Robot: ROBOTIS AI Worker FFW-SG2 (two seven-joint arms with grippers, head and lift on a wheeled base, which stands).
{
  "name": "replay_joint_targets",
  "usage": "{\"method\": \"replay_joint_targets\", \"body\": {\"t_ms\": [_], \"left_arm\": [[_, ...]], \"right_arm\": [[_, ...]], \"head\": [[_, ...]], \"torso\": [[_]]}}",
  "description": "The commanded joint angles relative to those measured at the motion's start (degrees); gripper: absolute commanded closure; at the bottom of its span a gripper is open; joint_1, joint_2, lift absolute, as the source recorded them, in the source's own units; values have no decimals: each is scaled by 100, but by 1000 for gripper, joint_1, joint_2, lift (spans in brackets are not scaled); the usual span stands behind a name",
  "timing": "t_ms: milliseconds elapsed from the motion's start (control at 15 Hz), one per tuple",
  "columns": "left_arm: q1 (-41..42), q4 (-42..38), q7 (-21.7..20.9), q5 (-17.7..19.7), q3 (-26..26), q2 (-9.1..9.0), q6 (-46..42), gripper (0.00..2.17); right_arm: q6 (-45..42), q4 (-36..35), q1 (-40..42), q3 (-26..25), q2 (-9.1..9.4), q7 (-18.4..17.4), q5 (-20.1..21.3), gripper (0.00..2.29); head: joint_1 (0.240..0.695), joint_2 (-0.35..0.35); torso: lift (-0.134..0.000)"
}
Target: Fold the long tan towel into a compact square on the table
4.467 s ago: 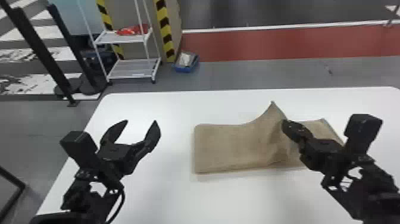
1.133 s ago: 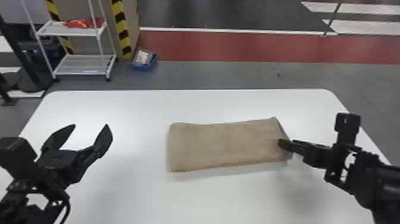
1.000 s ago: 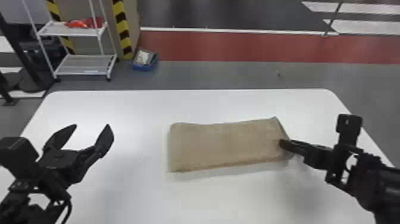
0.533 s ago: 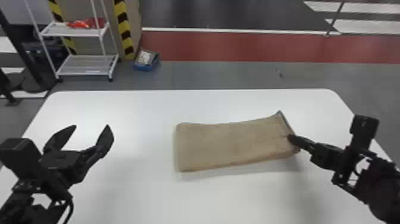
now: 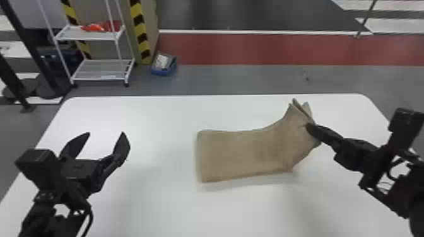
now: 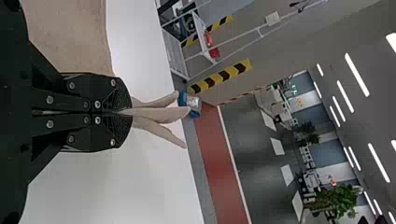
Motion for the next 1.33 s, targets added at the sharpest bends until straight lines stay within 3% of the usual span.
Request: {"method": "replay_joint_targets", "body": {"t_ms": [0, 333, 533, 867, 1200, 1267], "left_arm": [[12, -4, -3, 10, 9, 2, -13, 97], [30, 5, -21, 10, 17, 11, -13, 97], [38, 5, -38, 19, 17, 19, -13, 97], [38, 66, -56, 28, 26, 28, -30, 97], [47, 66, -74, 28, 44, 37, -30, 97], [47, 66, -91, 28, 44, 37, -30, 97]], "right_arm": [[33, -535, 162, 398, 91, -45, -35, 1507], [33, -1071, 250, 1435, 117, -291, 211, 1507], [68, -1097, 206, 2041, 126, -422, 660, 1507], [50, -640, 92, 2692, 144, -598, 1090, 1507], [-3, -183, -49, 3105, 161, -686, 1248, 1480], [15, -148, -58, 3131, 161, -686, 1257, 1261]], "head": [[695, 20], [695, 129], [695, 184], [695, 247], [695, 286], [695, 291]], "torso": [[-125], [-125], [-125], [-125], [-125], [-125]]}}
